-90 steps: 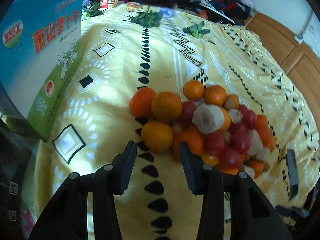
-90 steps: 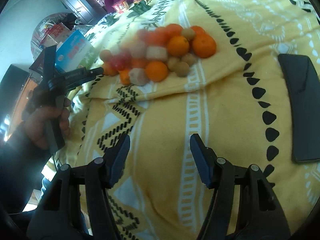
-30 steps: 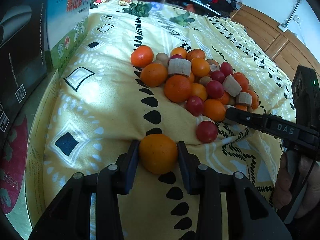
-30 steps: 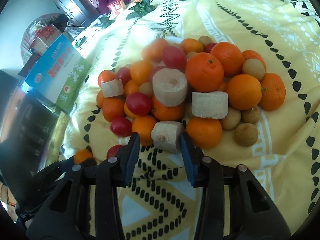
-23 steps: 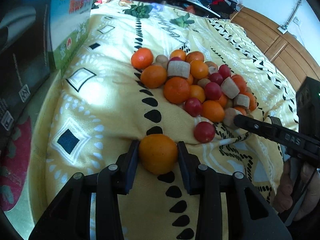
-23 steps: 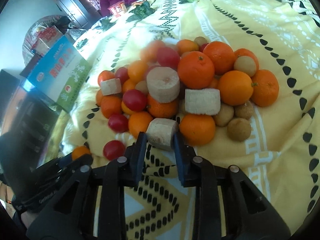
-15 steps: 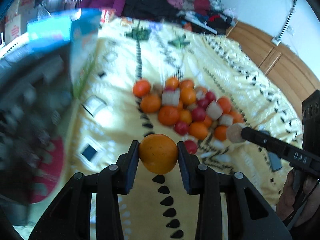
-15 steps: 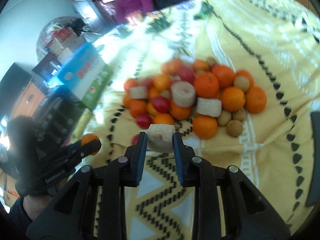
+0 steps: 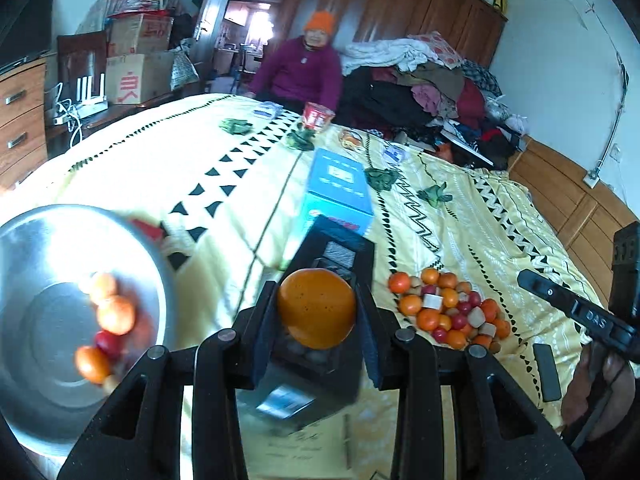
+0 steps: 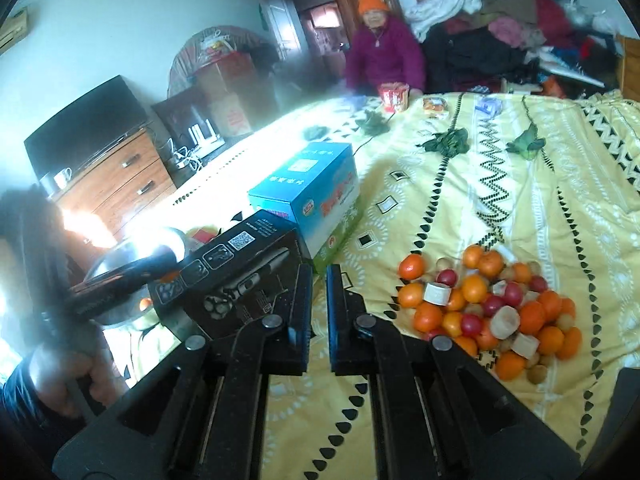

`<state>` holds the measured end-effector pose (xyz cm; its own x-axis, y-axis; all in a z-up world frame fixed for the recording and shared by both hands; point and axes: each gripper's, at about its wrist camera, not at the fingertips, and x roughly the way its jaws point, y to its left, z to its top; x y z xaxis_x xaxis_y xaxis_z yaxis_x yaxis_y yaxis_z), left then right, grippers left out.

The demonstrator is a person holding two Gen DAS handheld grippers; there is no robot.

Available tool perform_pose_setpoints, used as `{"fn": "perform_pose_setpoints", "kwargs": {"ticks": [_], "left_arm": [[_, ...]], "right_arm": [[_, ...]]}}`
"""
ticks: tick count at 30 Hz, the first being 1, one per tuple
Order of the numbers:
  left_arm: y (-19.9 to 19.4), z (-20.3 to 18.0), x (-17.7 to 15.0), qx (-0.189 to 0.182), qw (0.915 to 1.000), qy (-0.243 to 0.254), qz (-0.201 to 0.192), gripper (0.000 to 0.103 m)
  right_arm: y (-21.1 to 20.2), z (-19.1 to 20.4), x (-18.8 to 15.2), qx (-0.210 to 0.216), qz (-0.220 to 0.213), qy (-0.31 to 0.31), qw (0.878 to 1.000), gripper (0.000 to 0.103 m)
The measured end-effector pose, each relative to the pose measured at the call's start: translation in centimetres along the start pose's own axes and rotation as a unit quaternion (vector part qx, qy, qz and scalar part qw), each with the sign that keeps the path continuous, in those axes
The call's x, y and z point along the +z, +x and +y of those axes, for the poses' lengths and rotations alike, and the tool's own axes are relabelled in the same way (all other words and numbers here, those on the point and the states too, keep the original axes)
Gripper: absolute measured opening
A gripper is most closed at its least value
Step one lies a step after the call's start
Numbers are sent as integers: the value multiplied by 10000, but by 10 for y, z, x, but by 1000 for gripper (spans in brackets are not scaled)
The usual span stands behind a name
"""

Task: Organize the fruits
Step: 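Carry the orange and yam chunk to the steel bowl and release both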

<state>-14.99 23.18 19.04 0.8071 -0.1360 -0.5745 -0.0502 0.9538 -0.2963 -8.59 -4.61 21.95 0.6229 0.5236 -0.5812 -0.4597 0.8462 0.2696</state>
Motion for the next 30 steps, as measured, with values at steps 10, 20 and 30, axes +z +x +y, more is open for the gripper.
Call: {"fn": "perform_pose_setpoints", "kwargs": {"ticks": [10,20,30], "left_arm": [[-8,30,-14,-165,9996,-199,98,39],[-8,24,-15,-185,9997,-32,122,39],[-30,29,-4,-67,9995,-94,-293,39]], "right_arm": [[66,-44,-77,-705,1643,306,9834,21],[116,-61,-97,-895,1785,1236,9720,44],[65,-40,-82,-643,1322,1027,9838,32]]}}
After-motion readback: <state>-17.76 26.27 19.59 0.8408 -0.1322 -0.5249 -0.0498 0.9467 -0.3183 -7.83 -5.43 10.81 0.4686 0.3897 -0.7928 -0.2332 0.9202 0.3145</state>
